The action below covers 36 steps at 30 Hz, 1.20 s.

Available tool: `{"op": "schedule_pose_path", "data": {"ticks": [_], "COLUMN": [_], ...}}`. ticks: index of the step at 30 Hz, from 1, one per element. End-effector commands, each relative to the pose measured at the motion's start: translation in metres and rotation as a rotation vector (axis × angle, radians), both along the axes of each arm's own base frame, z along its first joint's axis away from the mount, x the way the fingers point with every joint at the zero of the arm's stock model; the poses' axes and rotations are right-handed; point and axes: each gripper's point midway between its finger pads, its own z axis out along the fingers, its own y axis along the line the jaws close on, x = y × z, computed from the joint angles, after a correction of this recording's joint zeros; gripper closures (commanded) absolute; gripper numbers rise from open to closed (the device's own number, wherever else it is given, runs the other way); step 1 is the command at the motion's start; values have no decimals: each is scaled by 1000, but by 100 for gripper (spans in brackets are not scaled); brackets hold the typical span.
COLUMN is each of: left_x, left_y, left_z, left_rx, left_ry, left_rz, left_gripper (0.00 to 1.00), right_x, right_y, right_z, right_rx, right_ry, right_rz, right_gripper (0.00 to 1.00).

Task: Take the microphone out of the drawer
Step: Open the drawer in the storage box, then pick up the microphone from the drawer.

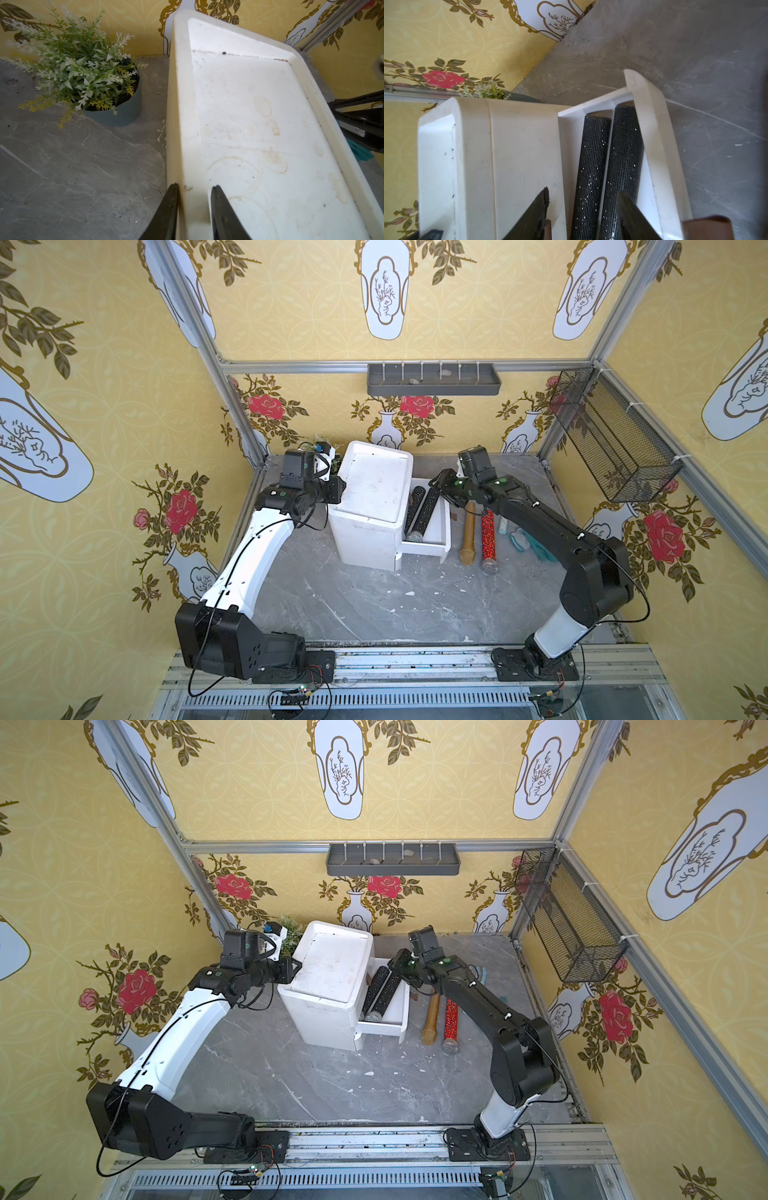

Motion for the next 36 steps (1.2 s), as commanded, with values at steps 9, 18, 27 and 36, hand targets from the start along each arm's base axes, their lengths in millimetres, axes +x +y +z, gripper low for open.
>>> {"op": "schedule_pose_path", "data": {"ticks": [9,18,27,36], "left_x": [-12,-9,-10,-10], "left_y": [-1,0,2,1], "left_z": [-22,-25,-23,-22], "left_rx": [28,22,28,21], "left_ry": [87,101,93,91], "left_rz": [-27,1,13,9], "left_gripper": [79,84,84,84], "right_x": [-32,-56,-69,-76], "right_y": [33,31,21,23], "right_z": [-40,-45,-58,-66], "right_rx": [-169,-172,-160,-166], "right_ry": [154,195,259,304], "right_rz": [-52,-151,-204,-198], "right_gripper": [45,45,48,48]}}
